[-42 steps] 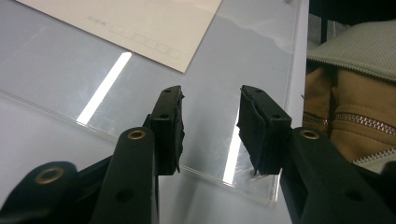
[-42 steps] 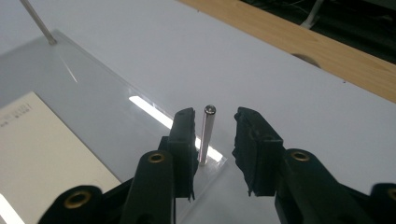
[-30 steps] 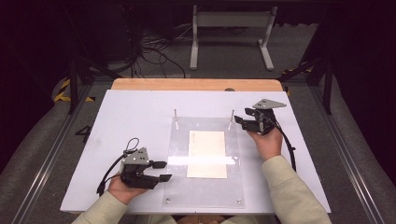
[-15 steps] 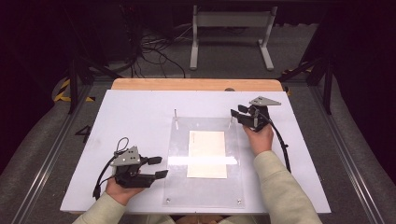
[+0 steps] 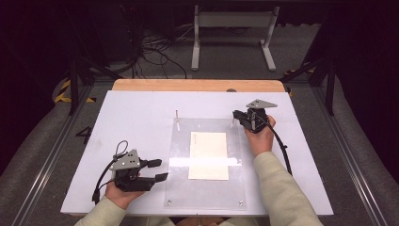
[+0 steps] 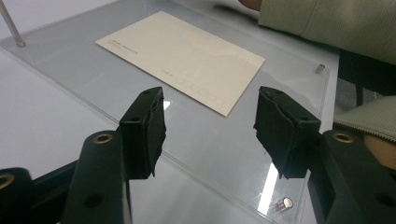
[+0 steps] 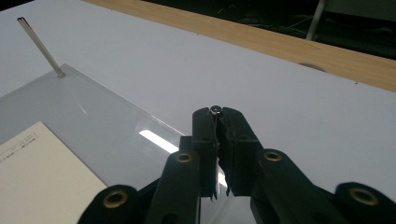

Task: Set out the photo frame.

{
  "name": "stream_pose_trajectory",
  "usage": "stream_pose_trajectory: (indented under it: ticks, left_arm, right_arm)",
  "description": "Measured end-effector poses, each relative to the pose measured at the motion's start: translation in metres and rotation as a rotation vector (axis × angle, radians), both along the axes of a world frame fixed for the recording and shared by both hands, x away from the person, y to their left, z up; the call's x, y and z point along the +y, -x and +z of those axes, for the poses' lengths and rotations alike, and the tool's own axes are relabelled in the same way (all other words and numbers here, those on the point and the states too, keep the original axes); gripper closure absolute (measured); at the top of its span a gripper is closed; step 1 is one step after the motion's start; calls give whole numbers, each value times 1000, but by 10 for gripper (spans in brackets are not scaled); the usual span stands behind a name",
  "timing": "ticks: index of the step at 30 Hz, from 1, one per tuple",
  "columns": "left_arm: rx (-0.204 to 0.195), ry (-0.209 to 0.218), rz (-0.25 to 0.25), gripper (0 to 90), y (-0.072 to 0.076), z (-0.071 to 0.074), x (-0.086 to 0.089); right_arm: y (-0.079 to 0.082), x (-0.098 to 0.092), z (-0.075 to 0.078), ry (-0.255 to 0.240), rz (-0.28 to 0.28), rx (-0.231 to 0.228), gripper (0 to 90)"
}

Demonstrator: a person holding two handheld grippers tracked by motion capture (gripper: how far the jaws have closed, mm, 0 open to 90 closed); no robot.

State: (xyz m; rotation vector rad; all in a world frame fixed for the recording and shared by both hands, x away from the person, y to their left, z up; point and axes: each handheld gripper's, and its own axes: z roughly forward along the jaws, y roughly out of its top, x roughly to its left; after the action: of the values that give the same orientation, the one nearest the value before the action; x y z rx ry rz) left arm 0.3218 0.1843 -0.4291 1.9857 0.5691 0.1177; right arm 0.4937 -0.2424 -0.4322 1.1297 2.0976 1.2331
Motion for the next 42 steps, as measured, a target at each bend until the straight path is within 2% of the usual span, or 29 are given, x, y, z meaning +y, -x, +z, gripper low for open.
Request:
stream_pose_trajectory:
  ticks: [3,9,12,14,17,20,34,42]
  left_arm:
    - [1,-3,-1,432,0,0,0]
    - [4,-3,-4,435,0,0,0]
    - [-1,-4,-6,435,0,0,-1]
    - [-5,-7,-5,435,1,0,-1]
    - [-8,-5,-5,436,2,0,-2]
    - [-14,-3,0,437,3,1,0]
    - [-19,6,30,445,7,2,7]
    - [-23,9,41,446,6,2,10]
  right_arm:
    - [1,1,1,-2,-22,11,844]
    - [2,9,5,48,-57,13,850]
    - [1,10,5,52,-64,20,851]
    - [-2,11,5,41,-79,46,853]
    - [-4,15,5,50,-105,68,855]
    - [-7,17,5,51,-123,77,857]
    - [-17,14,1,7,-126,84,858]
    - [-29,11,2,-28,-114,127,857]
